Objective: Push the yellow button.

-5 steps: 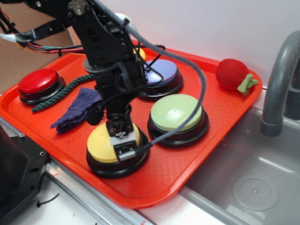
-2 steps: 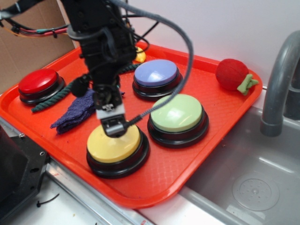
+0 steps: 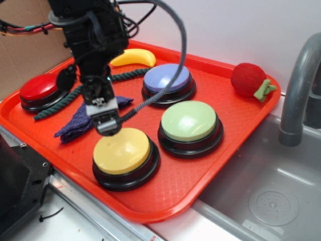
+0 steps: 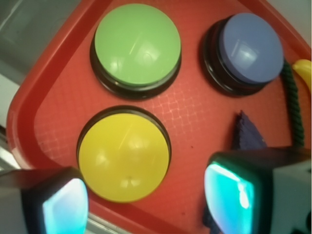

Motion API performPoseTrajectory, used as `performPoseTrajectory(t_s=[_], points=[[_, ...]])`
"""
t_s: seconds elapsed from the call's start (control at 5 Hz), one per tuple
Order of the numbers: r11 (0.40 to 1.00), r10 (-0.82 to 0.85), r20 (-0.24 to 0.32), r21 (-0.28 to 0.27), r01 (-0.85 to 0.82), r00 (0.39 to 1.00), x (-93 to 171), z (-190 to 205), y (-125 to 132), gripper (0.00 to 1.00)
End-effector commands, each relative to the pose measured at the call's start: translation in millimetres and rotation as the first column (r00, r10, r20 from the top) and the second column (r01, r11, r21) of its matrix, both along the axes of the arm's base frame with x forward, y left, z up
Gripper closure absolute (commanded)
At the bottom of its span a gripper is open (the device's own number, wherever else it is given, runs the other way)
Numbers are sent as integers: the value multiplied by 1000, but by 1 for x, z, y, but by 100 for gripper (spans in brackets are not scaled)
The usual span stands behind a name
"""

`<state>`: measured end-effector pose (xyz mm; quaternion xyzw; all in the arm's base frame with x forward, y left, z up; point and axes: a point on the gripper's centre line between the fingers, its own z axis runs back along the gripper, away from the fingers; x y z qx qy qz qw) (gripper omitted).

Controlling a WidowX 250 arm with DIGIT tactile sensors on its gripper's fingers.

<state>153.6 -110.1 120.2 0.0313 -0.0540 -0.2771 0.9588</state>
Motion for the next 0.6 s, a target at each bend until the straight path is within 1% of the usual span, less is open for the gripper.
performPoseTrajectory(t_s=[0.0,0.4], points=[[998,21,42,-59,-19,999,-2,22,-3,0],[997,46,20,-56,-45,999,-5,31,0,0]])
